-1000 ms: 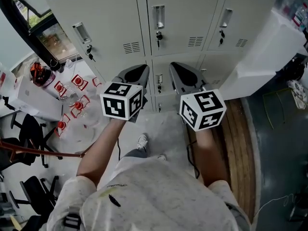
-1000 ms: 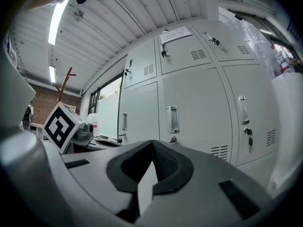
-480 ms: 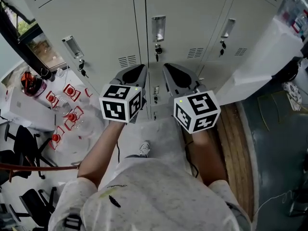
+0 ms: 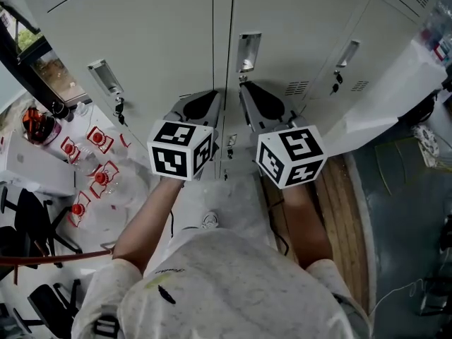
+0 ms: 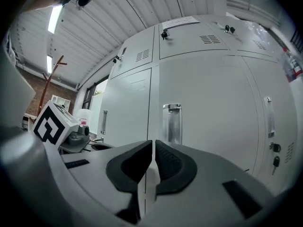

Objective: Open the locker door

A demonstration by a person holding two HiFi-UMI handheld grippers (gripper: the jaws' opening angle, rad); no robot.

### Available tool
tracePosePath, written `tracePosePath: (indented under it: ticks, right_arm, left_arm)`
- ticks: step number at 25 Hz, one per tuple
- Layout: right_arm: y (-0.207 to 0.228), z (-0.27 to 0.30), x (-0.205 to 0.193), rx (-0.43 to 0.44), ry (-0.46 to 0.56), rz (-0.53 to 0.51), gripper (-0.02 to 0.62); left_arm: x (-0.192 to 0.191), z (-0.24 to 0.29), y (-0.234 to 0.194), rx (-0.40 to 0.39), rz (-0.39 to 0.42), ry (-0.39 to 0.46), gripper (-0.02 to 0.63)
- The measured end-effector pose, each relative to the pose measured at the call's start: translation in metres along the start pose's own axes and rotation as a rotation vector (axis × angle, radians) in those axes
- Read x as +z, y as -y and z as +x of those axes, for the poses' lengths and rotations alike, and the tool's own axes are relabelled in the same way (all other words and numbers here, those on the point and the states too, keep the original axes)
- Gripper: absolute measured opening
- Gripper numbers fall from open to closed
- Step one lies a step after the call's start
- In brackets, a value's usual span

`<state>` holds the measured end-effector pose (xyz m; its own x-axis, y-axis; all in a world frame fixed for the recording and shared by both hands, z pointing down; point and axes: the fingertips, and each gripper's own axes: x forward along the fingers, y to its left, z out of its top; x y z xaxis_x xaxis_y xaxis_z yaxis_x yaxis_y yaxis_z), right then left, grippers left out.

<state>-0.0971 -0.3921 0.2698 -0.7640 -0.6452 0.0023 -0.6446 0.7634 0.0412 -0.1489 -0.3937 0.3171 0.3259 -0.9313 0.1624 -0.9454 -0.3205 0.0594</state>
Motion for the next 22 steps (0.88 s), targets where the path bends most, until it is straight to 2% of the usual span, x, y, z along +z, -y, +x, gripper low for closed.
tracePosePath:
  ticks: [12,17,22]
  right_arm:
    - [0.014,0.028,0.015,-0.051,0.039,-0.022,0.003]
    - [0.016,0.036,0.017,-0.045,0.05,-0.012,0.089]
    - [0.016,0.044,0.02,-0.036,0.048,-0.011,0.125]
  left_arm:
    - [-0.001,0.009,-0.022,-0.019,-0.008,0.012,0.006]
    - [0.0,0.012,-0.025,-0.03,-0.008,0.015,0.006]
    - [0.002,0.013,-0.027,-0.036,-0.006,0.015,0.006]
